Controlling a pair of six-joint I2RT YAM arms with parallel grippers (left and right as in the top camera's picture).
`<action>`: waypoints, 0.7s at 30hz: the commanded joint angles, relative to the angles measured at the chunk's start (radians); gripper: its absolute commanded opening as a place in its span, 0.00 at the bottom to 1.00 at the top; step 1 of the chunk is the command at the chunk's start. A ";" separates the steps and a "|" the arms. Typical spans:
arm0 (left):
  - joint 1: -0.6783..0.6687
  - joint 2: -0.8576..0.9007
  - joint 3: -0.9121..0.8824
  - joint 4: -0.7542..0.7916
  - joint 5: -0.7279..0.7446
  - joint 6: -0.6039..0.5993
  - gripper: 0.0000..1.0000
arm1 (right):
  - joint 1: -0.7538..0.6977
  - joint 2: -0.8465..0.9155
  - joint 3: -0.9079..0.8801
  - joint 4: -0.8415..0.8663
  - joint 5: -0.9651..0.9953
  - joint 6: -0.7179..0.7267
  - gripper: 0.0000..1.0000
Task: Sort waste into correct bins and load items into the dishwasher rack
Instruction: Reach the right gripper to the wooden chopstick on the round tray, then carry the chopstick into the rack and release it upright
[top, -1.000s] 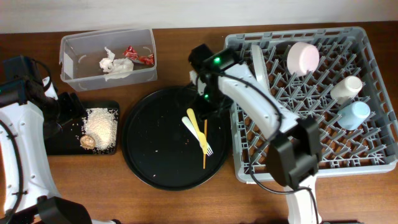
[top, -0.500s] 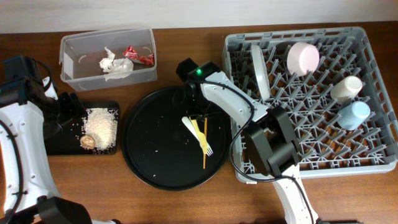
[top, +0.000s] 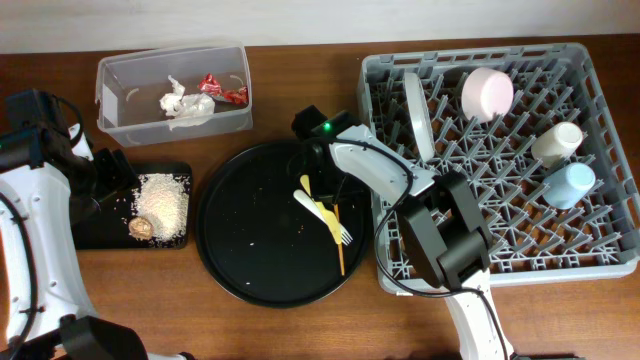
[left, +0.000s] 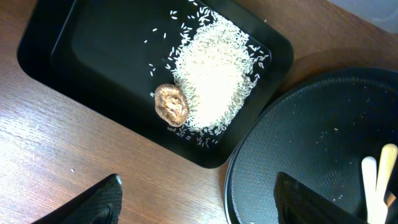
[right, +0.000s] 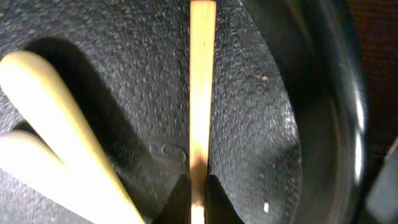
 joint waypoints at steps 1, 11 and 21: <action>0.004 -0.006 0.003 0.003 0.003 -0.013 0.78 | 0.008 -0.067 0.023 -0.041 0.004 -0.079 0.04; 0.004 -0.006 0.003 0.002 0.002 -0.013 0.78 | 0.046 -0.229 0.032 -0.078 0.029 -0.173 0.04; 0.004 -0.006 0.003 -0.005 0.003 -0.013 0.77 | -0.320 -0.552 0.064 -0.314 0.054 -0.320 0.04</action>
